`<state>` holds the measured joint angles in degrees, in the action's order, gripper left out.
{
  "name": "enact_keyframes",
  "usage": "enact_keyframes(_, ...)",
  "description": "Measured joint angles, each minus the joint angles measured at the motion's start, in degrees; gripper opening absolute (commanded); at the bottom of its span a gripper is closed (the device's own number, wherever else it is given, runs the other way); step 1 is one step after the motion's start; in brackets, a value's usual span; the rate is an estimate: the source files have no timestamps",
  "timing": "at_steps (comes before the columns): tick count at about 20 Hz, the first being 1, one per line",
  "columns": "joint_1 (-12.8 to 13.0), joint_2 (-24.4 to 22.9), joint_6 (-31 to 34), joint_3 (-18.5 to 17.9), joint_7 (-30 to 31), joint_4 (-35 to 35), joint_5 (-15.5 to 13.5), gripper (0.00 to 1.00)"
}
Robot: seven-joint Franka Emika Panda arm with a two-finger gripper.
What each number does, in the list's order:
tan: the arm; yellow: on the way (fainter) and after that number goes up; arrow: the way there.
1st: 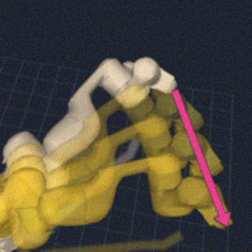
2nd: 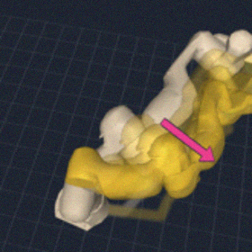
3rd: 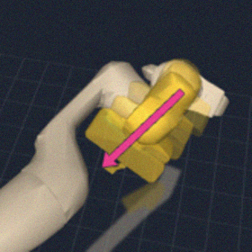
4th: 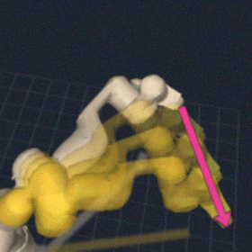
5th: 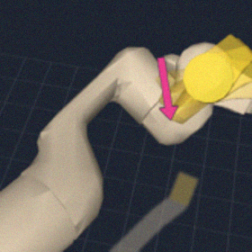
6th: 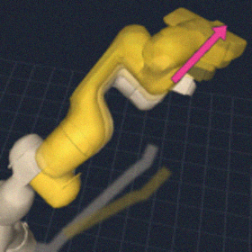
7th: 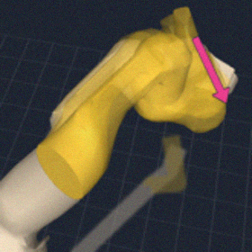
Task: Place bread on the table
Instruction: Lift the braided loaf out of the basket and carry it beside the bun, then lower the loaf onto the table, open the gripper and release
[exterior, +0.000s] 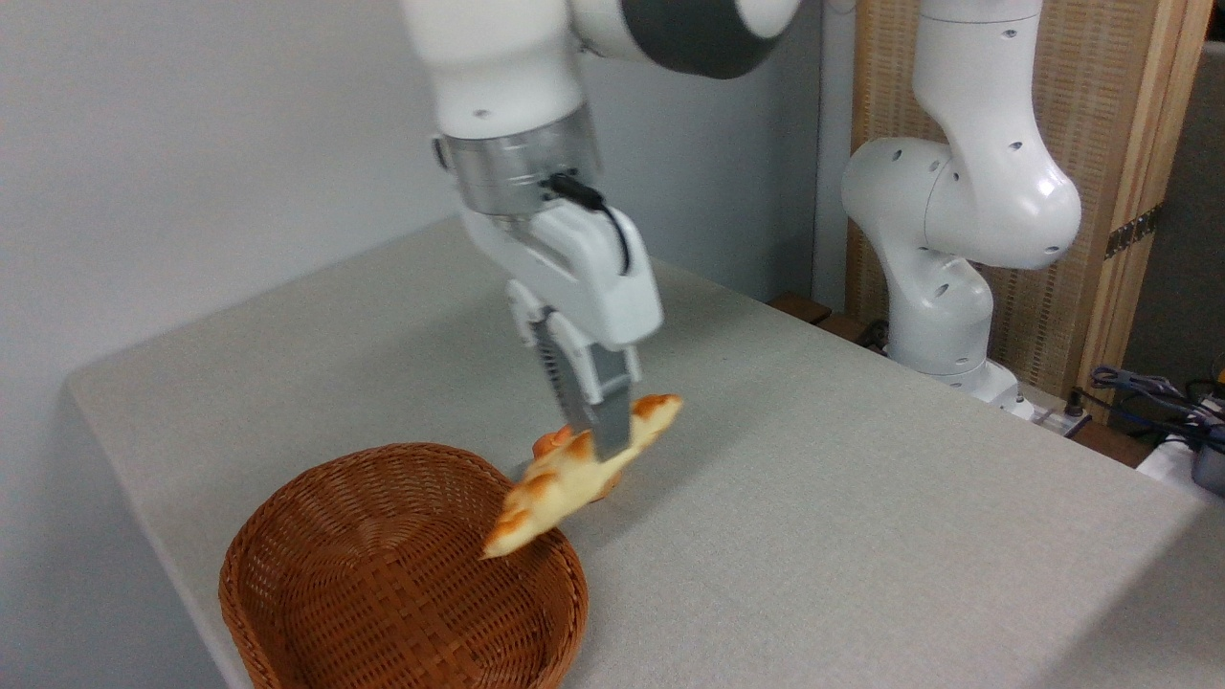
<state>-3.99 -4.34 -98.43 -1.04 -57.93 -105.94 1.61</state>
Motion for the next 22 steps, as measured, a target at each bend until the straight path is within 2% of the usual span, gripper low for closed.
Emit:
enact_keyframes(2, -0.1, -3.1, 0.0, -1.3, -2.4, -4.7, 0.0, 0.38)
enact_keyframes(4, -0.1, -5.0, 0.0, -2.4, -3.2, -7.7, 0.0, 0.48)
enact_keyframes(6, -0.1, -5.6, -0.1, -2.6, -3.5, -9.7, 0.0, 0.64)
enact_keyframes(7, 0.0, -5.6, -0.1, -2.6, -3.5, -10.5, 0.0, 0.81)
enact_keyframes(8, 0.0, -5.5, -0.2, -2.6, -3.5, -11.3, 0.0, 0.91)
enact_keyframes(10, 0.1, -5.3, -0.3, -2.6, -3.5, -12.6, 0.0, 1.00)
enact_keyframes(22, 0.1, -5.5, -0.6, -2.6, -3.5, -12.1, 0.0, 1.00)
